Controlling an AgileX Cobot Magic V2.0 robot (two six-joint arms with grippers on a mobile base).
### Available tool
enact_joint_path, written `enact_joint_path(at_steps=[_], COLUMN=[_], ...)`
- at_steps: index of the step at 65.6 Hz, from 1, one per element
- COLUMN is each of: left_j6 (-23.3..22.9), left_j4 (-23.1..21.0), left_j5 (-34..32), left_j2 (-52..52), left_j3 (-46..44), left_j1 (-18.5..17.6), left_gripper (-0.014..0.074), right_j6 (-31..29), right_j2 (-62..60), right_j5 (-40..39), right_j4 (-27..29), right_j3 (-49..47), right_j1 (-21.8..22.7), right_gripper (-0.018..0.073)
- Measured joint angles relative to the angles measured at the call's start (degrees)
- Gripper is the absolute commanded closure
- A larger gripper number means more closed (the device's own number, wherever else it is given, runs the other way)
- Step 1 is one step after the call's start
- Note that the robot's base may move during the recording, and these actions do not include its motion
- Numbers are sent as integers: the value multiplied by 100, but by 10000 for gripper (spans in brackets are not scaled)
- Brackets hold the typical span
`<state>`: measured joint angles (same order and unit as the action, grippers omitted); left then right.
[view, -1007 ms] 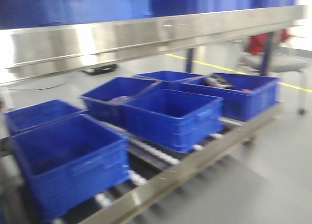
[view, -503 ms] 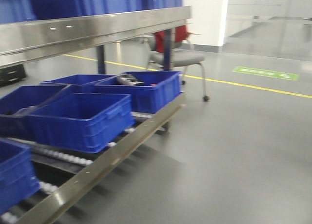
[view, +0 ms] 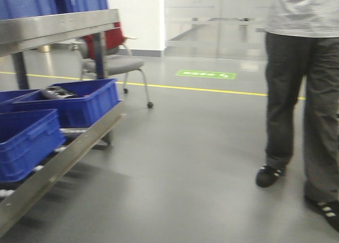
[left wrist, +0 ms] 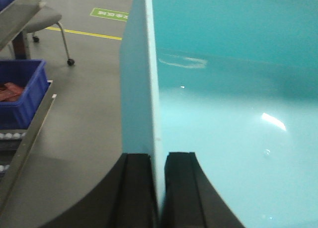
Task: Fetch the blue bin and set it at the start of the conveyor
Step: 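Hold the teal bin in both grippers while the base turns away, then carry the teal bin in both grippers past the standing person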
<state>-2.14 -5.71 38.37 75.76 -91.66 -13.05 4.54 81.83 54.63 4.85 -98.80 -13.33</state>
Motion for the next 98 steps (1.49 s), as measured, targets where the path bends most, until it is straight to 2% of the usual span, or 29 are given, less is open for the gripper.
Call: enact_joint_path(at_steps=[98], left_j6=[0], left_j4=[0], left_j5=[0], left_j2=[0], left_j3=[0], left_j1=[0], left_gripper=[708], right_j6=[0], right_j2=[0], right_j5=[0], right_j4=[-11], right_j3=[0], right_j1=[0], right_gripper=[711])
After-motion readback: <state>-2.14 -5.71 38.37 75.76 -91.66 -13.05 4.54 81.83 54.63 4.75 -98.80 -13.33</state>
